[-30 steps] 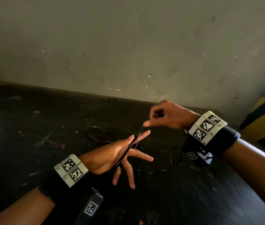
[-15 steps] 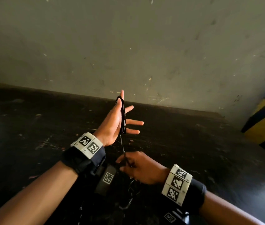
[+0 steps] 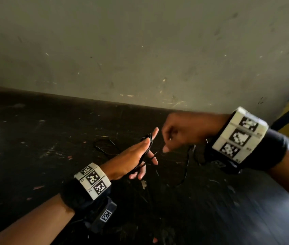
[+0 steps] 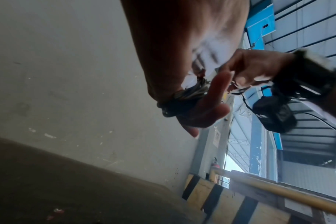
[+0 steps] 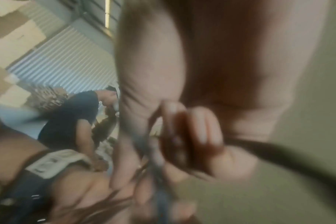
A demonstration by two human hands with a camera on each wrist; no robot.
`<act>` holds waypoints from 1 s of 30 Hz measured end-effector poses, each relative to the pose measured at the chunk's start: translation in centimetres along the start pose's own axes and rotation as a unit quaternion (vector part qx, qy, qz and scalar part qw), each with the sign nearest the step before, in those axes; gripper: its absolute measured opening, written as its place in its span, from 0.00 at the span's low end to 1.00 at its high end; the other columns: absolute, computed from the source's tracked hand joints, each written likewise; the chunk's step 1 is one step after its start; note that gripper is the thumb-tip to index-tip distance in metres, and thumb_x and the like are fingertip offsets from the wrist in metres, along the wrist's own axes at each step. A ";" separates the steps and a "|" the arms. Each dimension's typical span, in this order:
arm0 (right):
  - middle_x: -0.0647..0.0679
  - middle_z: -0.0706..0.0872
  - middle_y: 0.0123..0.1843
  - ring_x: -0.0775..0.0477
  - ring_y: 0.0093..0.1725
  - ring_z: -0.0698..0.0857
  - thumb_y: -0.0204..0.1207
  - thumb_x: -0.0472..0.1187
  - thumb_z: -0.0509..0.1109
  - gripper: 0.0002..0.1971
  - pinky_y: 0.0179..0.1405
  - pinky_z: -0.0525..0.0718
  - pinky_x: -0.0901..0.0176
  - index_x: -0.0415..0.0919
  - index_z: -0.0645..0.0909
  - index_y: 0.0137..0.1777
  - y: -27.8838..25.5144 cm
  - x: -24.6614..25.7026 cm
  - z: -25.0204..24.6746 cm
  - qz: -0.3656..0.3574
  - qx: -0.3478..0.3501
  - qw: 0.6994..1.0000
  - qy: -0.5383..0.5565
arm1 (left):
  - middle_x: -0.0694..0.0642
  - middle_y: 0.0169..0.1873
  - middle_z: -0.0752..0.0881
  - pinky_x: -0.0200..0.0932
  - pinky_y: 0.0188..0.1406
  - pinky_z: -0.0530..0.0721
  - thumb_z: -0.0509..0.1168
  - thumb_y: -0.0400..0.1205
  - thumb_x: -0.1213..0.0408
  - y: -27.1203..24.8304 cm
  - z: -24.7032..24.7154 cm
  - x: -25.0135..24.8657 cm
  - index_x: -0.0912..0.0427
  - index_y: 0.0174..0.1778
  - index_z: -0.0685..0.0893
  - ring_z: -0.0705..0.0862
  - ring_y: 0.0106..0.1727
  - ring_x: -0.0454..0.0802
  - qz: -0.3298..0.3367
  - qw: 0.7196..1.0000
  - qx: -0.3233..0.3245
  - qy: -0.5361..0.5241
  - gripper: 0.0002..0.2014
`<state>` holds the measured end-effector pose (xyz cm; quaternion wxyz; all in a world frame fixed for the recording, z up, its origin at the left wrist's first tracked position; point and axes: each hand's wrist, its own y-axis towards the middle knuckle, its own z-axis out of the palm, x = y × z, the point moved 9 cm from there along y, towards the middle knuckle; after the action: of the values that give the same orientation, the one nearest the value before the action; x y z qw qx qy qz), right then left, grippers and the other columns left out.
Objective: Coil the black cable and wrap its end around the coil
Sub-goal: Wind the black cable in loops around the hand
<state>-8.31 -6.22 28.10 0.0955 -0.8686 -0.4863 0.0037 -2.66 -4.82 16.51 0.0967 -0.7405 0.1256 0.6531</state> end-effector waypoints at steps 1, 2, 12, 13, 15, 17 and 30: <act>0.59 0.80 0.25 0.68 0.26 0.79 0.69 0.47 0.77 0.06 0.28 0.71 0.75 0.46 0.86 0.36 0.0 -0.4 -1.1 -0.005 -0.011 1.000 0.001 | 0.71 0.57 0.81 0.32 0.09 0.68 0.45 0.79 0.38 -0.3 0.4 0.1 0.19 0.72 0.54 0.77 0.21 0.46 -0.009 1.000 0.019 -0.003 0.23; 0.59 0.81 0.25 0.67 0.26 0.79 0.69 0.47 0.77 0.07 0.27 0.72 0.75 0.47 0.86 0.35 -0.2 -0.9 -2.2 -0.007 -0.027 1.000 0.007 | 0.69 0.54 0.83 0.31 0.08 0.68 0.44 0.80 0.38 -0.6 0.8 0.3 0.19 0.71 0.56 0.77 0.20 0.45 -0.018 0.999 0.036 -0.009 0.22; 0.52 0.74 0.21 0.57 0.21 0.70 0.64 0.58 0.73 0.24 0.23 0.68 0.67 0.35 0.79 0.28 0.8 -5.7 -3.6 -0.014 -0.247 0.958 0.144 | 0.72 0.68 0.79 0.36 0.11 0.81 0.45 0.82 0.40 -3.1 1.9 -3.0 0.23 0.75 0.58 0.89 0.30 0.51 -0.026 0.949 0.235 -0.209 0.23; 0.52 0.74 0.20 0.57 0.21 0.69 0.65 0.57 0.73 0.23 0.23 0.68 0.68 0.35 0.79 0.27 0.8 -5.9 -3.5 -0.015 -0.278 0.948 0.153 | 0.72 0.69 0.78 0.36 0.11 0.81 0.44 0.82 0.40 -3.2 1.8 -3.5 0.24 0.75 0.59 0.90 0.31 0.53 -0.018 0.941 0.242 -0.237 0.23; 0.50 0.75 0.21 0.57 0.21 0.70 0.68 0.56 0.71 0.21 0.22 0.69 0.65 0.38 0.80 0.27 0.9 -6.1 -2.8 -0.008 -0.324 0.928 0.185 | 0.70 0.72 0.75 0.37 0.11 0.82 0.42 0.83 0.40 -3.0 1.4 -4.5 0.26 0.76 0.59 0.91 0.35 0.56 0.006 0.926 0.239 -0.294 0.23; 0.52 0.78 0.23 0.56 0.24 0.73 0.74 0.54 0.67 0.18 0.24 0.73 0.62 0.44 0.81 0.29 1.5 -5.6 -1.0 -0.017 -0.330 0.912 0.243 | 0.68 0.75 0.73 0.40 0.12 0.84 0.42 0.83 0.40 -2.4 0.9 -5.6 0.28 0.77 0.60 0.92 0.40 0.59 0.033 0.905 0.226 -0.359 0.24; 0.36 0.87 0.41 0.48 0.29 0.84 0.74 0.37 0.73 0.12 0.31 0.86 0.55 0.36 0.79 0.56 3.6 -1.3 8.2 0.071 -0.112 0.898 0.418 | 0.61 0.81 0.64 0.47 0.22 0.89 0.42 0.84 0.40 2.1 -5.2 -5.5 0.24 0.77 0.52 0.90 0.50 0.67 0.128 0.927 -0.069 -0.346 0.23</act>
<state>-6.73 -7.82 19.32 0.1915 -0.8272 -0.3357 -0.4079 0.91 -8.10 22.63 -0.0016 -0.4509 0.1332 0.8826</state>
